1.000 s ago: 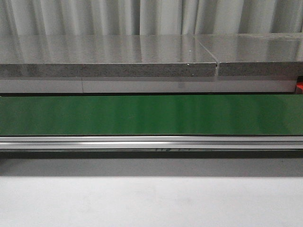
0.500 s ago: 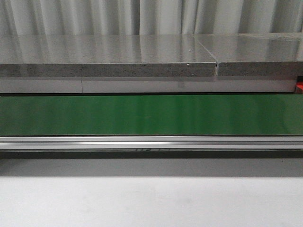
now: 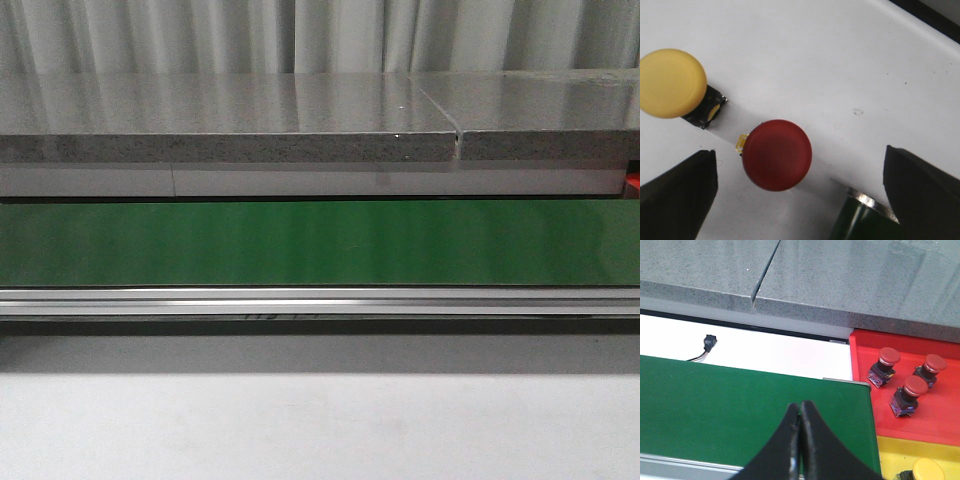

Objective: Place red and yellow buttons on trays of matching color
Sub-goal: 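Grasp the red-capped button on the table with the left gripper and lift it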

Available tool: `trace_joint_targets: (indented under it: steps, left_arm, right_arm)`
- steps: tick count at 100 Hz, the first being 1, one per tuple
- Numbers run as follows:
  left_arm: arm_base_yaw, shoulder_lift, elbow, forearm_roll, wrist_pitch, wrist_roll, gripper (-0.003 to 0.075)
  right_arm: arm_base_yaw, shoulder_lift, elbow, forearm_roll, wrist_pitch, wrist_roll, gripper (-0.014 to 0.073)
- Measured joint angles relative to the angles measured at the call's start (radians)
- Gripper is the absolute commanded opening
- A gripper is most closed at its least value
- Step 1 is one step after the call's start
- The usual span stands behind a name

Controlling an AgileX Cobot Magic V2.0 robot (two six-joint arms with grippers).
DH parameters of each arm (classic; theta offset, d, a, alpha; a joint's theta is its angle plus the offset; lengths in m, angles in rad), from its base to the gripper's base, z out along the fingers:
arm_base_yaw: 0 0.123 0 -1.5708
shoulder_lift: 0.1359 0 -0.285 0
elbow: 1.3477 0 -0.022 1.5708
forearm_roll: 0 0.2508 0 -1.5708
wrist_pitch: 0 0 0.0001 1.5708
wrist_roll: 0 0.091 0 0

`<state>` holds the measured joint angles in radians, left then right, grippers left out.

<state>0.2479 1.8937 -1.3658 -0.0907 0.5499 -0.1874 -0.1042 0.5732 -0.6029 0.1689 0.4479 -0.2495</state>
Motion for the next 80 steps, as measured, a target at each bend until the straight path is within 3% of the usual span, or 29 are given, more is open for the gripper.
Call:
trace_joint_targets:
  steps: [57,69,80]
  left_arm:
    - [0.038,0.101,-0.049,-0.005,-0.002,-0.004,0.0648]
    - [0.038,0.115,-0.049,-0.005,0.0,-0.004,0.0526]
    - [0.038,0.115,-0.049,-0.007,0.002,-0.006,0.0317]
  right_arm:
    - [0.0,0.0,0.0,0.0,0.0,0.0,-0.0068]
    - [0.0,0.0,0.0,0.0,0.0,0.0,-0.0068]
    - [0.0,0.0,0.0,0.0,0.0,0.0,-0.0068]
